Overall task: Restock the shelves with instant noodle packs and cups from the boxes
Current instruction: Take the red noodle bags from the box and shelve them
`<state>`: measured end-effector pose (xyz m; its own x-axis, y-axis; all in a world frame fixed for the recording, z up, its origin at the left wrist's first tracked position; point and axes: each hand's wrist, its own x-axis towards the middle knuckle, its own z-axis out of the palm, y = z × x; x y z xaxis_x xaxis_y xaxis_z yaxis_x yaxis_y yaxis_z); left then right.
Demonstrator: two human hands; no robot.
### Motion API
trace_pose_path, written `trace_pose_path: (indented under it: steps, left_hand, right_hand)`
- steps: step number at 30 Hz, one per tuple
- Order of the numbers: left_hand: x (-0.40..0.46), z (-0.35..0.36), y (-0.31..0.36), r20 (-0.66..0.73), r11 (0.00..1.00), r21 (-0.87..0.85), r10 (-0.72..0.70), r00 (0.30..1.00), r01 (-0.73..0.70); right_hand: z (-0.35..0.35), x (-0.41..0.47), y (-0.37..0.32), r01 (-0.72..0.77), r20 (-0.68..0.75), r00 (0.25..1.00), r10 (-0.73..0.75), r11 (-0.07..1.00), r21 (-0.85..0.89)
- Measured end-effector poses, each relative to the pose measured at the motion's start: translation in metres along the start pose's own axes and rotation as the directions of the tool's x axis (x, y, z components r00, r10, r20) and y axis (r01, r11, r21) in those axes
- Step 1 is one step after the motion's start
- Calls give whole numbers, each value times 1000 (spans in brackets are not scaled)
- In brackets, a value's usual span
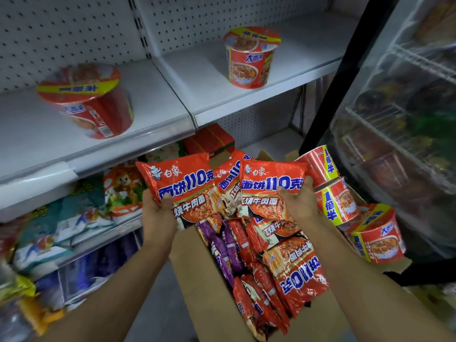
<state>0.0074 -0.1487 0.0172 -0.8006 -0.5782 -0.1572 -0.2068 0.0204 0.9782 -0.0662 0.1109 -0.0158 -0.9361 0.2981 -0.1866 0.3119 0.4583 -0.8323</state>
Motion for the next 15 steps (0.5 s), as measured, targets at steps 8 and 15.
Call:
trace_pose_path:
  steps: [8,15]
  left_hand:
    - [-18,-56,23,-93,998,25,55,994,-53]
    - [-31,-134,44,-222,991,90,112,969,-94]
  right_hand:
    - [15,-29,-52,243,171,957,-234,969,-37]
    - [48,-78,-112,383,305,883,-356,923,-34]
